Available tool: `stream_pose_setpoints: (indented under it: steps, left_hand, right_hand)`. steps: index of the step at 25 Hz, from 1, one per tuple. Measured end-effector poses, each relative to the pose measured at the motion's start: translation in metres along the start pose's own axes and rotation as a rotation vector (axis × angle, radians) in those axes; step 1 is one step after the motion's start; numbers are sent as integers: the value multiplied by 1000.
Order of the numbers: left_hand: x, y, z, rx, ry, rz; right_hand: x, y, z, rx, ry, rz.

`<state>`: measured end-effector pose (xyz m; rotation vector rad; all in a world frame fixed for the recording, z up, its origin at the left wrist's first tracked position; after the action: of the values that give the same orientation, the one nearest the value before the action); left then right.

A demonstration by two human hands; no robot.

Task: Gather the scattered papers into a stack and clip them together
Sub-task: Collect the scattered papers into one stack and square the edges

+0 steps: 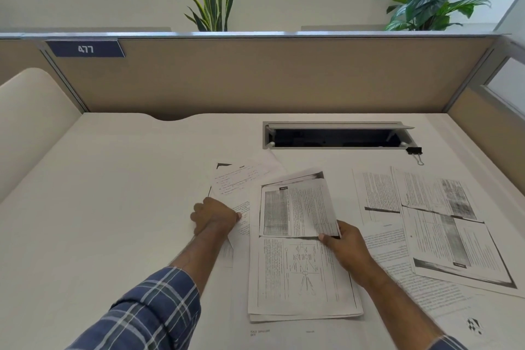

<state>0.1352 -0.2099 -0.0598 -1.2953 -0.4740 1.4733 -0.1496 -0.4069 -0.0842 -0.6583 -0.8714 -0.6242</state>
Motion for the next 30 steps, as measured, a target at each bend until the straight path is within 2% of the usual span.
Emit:
stream_pose_setpoints:
  steps: [3,12,16,22,25,28,30]
  left_hand:
    - [-16,2,-4,-11,56,47]
    - [-5,17,-11,61,1,321]
    - [-22,7,-5,-76,239,526]
    - [-63,-46,21,-131,574,790]
    - [-82,-88,37,-220,755,837]
    - [-96,-139,54,-412,867,789]
    - [-109,-165,67,-463,932,789]
  right_hand:
    - [-1,0,-1,16,-2,-3]
    - [-3,-1,-4,38,24,-31]
    - [-3,-3,-3,31,37,-80]
    - [2,-14,9,15,27,-216]
    - [15,-23,19,19,3,-314]
    - [48,-34,33,26,-60,-426]
    - [78,-39,44,51,-122,-479]
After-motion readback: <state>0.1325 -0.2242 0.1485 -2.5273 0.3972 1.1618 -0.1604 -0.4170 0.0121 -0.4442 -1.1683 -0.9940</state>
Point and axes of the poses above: each hand's wrist, its own z-axis away from the middle knuckle, its own y-axis out of the palm, x = y × z, the point moved 9 cm from there along -z, towards the middle knuckle, and after that the axes turned 12 degrees about y, right-handed, at the moved point
